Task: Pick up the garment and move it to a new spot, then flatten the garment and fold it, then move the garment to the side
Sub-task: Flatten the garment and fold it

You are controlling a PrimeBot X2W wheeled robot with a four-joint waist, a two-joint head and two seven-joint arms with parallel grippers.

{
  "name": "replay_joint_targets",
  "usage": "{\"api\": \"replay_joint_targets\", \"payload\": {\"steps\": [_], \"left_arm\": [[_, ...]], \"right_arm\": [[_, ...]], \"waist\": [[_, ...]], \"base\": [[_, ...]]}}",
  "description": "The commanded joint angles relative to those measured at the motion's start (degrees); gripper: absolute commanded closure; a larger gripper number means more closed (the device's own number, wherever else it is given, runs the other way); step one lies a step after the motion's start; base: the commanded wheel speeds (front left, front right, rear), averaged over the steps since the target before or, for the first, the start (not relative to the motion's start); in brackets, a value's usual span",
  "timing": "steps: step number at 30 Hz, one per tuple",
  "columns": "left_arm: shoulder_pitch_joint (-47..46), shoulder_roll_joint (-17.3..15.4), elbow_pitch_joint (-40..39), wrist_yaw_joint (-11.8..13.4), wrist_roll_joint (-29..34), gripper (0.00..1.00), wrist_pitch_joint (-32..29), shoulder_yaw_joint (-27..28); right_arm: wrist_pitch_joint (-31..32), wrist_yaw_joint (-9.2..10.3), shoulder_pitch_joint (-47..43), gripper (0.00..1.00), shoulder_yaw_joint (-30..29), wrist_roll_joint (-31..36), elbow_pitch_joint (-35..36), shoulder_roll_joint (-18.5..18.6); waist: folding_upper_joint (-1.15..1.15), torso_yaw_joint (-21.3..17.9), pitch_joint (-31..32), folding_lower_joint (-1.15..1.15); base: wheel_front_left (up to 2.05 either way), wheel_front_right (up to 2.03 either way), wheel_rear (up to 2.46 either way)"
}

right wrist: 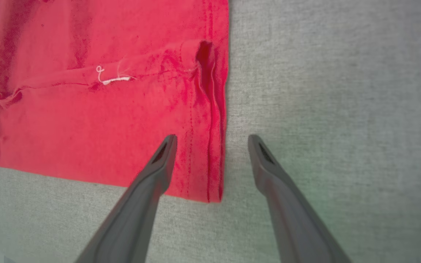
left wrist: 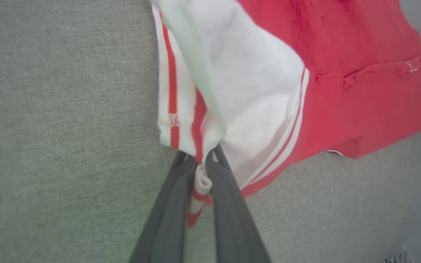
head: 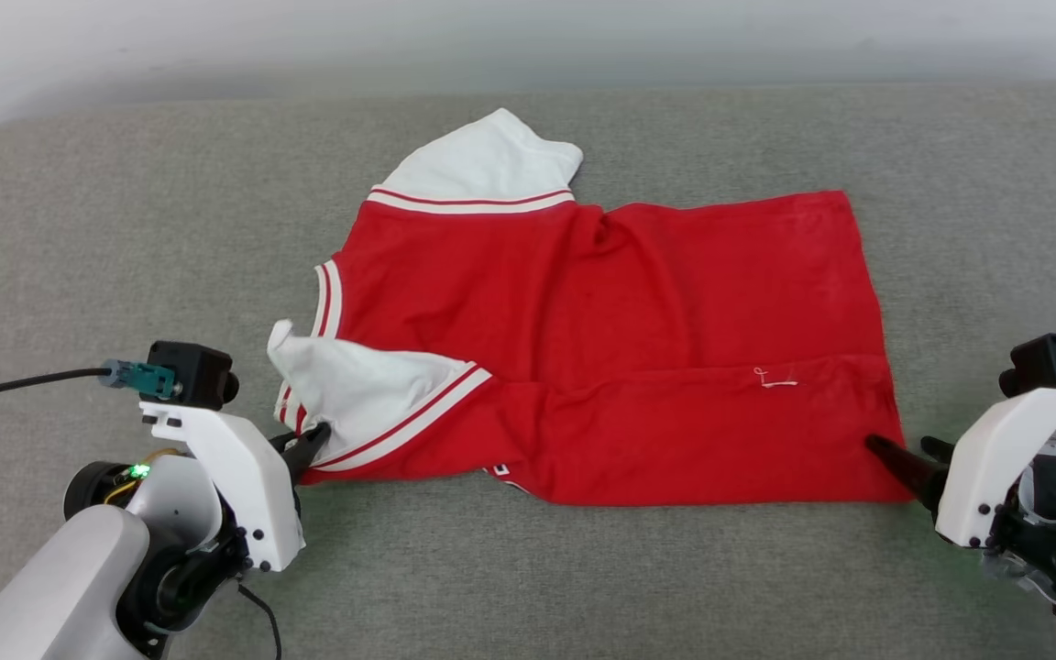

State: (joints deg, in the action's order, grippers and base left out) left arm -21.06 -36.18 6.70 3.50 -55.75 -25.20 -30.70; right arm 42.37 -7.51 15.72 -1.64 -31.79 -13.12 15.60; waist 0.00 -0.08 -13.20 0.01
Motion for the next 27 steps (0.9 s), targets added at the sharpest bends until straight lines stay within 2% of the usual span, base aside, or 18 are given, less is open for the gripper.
{"api": "replay_joint_targets", "payload": {"steps": [1, 5, 9, 10, 12, 20, 27], "left_arm": [[0.0, 0.0, -0.9, 0.4, 0.6, 1.0, 0.6, 0.2], [-0.7, 0.4, -3.3, 0.9, 1.7, 1.0, 1.3, -0.2], [-0.6, 0.9, -3.6, 0.8, 1.9, 1.0, 1.8, -0.4], [-0.5, 1.0, -3.5, 0.8, 1.9, 1.0, 2.0, -0.5], [-0.1, 1.2, -3.2, 0.8, 1.9, 1.0, 2.4, -0.5], [1.8, 1.3, -1.8, 1.5, 1.1, 1.0, 4.3, 0.7], [5.6, 1.4, -0.5, 2.6, -0.3, 1.0, 5.8, 1.1]], "right_arm": [[1.0, 0.04, 1.6, 0.0, -0.1, 0.2, -1.6, -0.5], [2.8, 0.04, 3.8, 0.0, -0.2, 1.6, -7.3, -0.8], [4.4, 0.06, 3.9, 0.0, 1.2, 1.6, -12.9, -2.9], [4.7, 0.05, 3.7, 0.58, 1.5, 1.2, -13.9, -3.6], [5.2, 0.04, 3.3, 1.0, 2.6, 0.6, -15.3, -4.1], [2.6, 0.03, 4.8, 1.0, 4.4, -1.3, -12.8, -1.3], [0.5, 0.04, 2.6, 1.0, 7.4, -1.9, -8.0, 1.2]], "waist": [[0.0, 1.0, -0.6, -0.01], [0.0, 2.4, -1.3, -0.01], [0.0, 3.0, -1.6, -0.01], [0.0, 3.0, -1.6, -0.01], [0.0, 2.9, -1.6, -0.01], [0.0, 2.1, 0.7, -0.01], [0.0, 1.4, 7.0, -0.01]], "base": [[0.0, 0.0, 0.0], [0.0, 0.0, 0.0], [0.0, 0.0, 0.0], [0.0, 0.0, 0.0], [0.0, 0.0, 0.0], [0.0, 0.0, 0.0], [0.0, 0.0, 0.0]]}}
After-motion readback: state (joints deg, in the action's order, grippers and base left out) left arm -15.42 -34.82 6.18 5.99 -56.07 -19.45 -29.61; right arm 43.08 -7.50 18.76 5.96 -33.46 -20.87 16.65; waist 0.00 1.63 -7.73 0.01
